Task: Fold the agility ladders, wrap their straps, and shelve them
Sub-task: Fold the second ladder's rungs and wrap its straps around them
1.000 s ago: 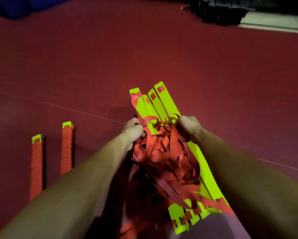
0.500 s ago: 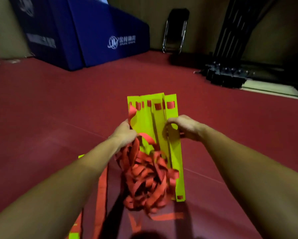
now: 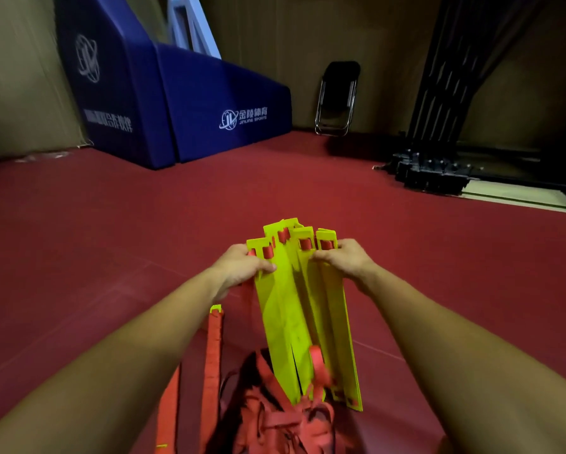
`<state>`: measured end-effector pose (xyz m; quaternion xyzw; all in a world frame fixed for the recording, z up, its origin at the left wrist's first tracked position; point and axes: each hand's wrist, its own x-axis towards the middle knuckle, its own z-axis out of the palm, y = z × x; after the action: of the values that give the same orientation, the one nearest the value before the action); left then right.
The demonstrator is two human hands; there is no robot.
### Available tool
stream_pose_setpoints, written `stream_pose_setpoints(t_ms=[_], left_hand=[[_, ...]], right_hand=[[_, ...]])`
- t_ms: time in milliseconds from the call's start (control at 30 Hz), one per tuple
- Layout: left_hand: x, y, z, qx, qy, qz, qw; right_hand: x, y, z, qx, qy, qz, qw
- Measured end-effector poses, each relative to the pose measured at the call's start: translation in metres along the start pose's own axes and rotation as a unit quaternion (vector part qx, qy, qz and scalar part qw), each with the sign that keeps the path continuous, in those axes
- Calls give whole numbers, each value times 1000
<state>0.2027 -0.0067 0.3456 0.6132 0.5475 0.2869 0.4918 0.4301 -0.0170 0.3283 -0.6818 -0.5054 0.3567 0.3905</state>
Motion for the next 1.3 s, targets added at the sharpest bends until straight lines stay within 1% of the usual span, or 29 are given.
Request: stream_pose_setpoints(t_ms=[67,133,200,233,267,333,367,400,433,500,600,667,733,833,933,1033,1200,1300], left_hand=[[-4,3,-5,12,-2,7,1000],[-5,7,-9,25,4,19,999],[-2,10,-14,51,34,26,998],[0,12,-17,89,66,31,993],[-1,14,-18,153,115,40,981],[-15,20,-15,274,218,90,932],[-20,22,-11,290,244,130,916],[-22,24,-8,276,234,167,917],[-23,24,-3,235,191,184,935],[-23,20,5,121,82,157,977],[-18,7,7,13,27,127,991],[-19,3,7,-22,7,116,993],[-19,0,5,-31,-7,102,994],[-19,1,1,-1,3,89,996],[-18,2,0,9,-1,97,995],[-18,3,0,3,-10,98,995],[-21,5,2,1,-24,99,995],[-22,3,2,4,-23,101,995]], right_hand=[[-1,0,-7,49,-1,20,999],[-7,-3,-10,86,-31,21,996],[-12,-4,-6,109,-67,12,992],[-15,-5,-4,112,-77,5,991],[-15,-6,-1,113,-79,-5,990],[-16,-13,3,119,-76,-25,990],[-17,-17,4,126,-78,-34,988],[-18,-22,5,134,-90,-44,986],[-21,-27,7,135,-108,-49,984],[-25,-33,12,104,-154,-60,981],[-32,-37,19,57,-197,-64,977],[-35,-41,18,35,-209,-63,975],[-36,-43,15,59,-227,-45,971],[-37,-42,12,116,-249,-35,961],[-43,-44,13,108,-250,-52,961],[-46,-46,12,80,-231,-60,968],[-45,-49,10,58,-212,-42,975],[-47,-51,8,59,-231,-33,971]])
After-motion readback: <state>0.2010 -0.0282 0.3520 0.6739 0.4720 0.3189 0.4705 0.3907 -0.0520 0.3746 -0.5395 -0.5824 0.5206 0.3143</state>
